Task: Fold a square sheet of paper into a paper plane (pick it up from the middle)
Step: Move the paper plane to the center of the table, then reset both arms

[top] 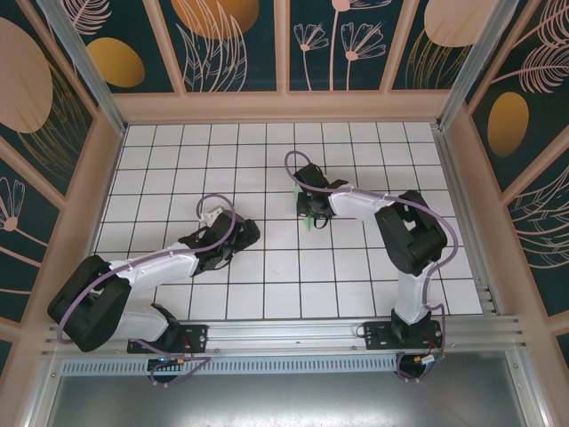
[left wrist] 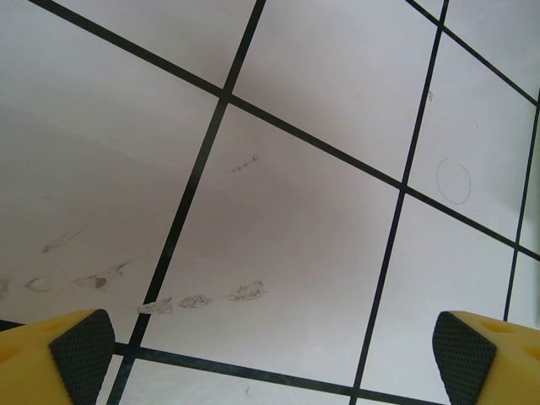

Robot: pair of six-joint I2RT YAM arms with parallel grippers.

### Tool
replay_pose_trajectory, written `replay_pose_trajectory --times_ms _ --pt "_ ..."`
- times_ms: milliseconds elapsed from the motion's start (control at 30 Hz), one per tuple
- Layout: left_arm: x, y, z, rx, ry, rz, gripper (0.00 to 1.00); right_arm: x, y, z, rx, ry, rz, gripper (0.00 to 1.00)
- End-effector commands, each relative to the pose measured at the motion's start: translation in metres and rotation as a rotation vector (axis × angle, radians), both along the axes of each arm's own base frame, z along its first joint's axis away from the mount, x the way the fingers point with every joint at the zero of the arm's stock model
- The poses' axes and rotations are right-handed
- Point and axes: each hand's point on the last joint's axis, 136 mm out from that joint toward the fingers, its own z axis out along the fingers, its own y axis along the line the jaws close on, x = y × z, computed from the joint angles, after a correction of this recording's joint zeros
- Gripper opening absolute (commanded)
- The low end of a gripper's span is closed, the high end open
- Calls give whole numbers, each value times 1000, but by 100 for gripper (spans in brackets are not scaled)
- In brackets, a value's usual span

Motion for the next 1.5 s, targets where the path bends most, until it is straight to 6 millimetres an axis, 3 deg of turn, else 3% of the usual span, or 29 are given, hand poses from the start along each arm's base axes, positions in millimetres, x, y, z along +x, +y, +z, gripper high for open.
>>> replay_pose_trajectory --times_ms 0,133,400,500,567,667,833,1000,1167,1233,1333,1467 --pt "3 4 5 24 -13 3 98 15 -3 -4 -33 -13 18 12" --pt "3 4 4 26 -10 2 98 19 -2 -14 -33 9 28 16" --pt "6 5 9 35 -25 4 99 9 -8 -42 -47 65 11 17" --pt "8 6 13 51 -36 7 99 8 -10 -42 -53 64 4 17" --pt "11 10 19 79 -49 11 98 12 -8 -31 -42 45 2 17" --pt "21 16 36 135 -92 25 99 22 0 4 -5 -12 8 20" --pt "47 38 79 231 -178 82 99 35 3 72 45 -127 -1 32" --pt "69 67 128 300 -290 157 99 40 -10 128 64 -246 -45 48" --pt "74 115 172 421 -416 290 99 46 -62 183 -4 -457 -166 67" --pt "70 135 181 499 -473 321 99 47 -102 200 -61 -558 -245 77" --pt "55 169 183 590 -522 436 99 39 -156 209 -124 -665 -362 98" --pt "37 196 165 671 -582 511 99 21 -235 191 -157 -724 -560 99"
